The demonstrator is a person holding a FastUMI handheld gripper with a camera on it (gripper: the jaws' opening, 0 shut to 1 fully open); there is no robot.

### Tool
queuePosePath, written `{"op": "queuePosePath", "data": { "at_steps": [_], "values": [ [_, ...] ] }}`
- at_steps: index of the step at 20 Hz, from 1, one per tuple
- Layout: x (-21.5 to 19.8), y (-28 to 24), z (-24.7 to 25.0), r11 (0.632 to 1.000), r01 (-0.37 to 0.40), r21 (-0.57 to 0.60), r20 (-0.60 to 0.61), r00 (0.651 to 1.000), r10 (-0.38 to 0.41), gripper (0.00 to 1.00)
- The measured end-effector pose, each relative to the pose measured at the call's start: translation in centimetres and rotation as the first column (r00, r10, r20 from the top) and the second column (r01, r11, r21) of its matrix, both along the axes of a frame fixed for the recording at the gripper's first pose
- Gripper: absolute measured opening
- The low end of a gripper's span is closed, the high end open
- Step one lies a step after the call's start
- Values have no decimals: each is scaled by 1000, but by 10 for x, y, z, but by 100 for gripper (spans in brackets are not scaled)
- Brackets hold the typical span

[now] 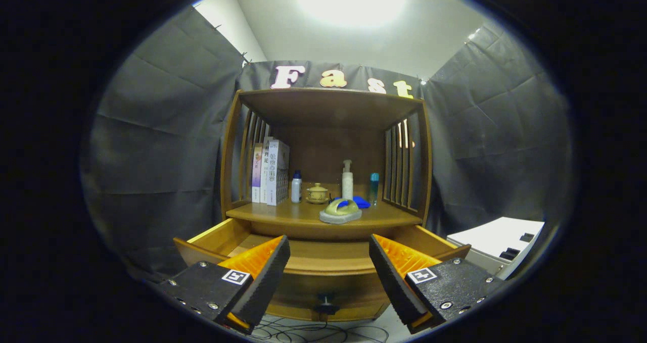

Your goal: Pull open the drawer, take out the items inside it, and place them on the countertop above the cabinet.

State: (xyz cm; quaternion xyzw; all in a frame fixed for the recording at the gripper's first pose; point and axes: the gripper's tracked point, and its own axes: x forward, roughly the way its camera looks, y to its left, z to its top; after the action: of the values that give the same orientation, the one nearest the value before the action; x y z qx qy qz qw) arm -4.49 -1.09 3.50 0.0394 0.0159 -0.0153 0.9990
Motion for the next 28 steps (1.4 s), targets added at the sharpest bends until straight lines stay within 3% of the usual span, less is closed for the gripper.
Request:
{"op": "queuePosePath", "data": {
  "at_steps": [14, 28],
  "values": [
    [-27, 11, -79, 999, -52, -13, -187, 981, 49, 97],
    [9, 28, -111, 997, -56, 56, -267, 961, 69, 97]
  ]
}}
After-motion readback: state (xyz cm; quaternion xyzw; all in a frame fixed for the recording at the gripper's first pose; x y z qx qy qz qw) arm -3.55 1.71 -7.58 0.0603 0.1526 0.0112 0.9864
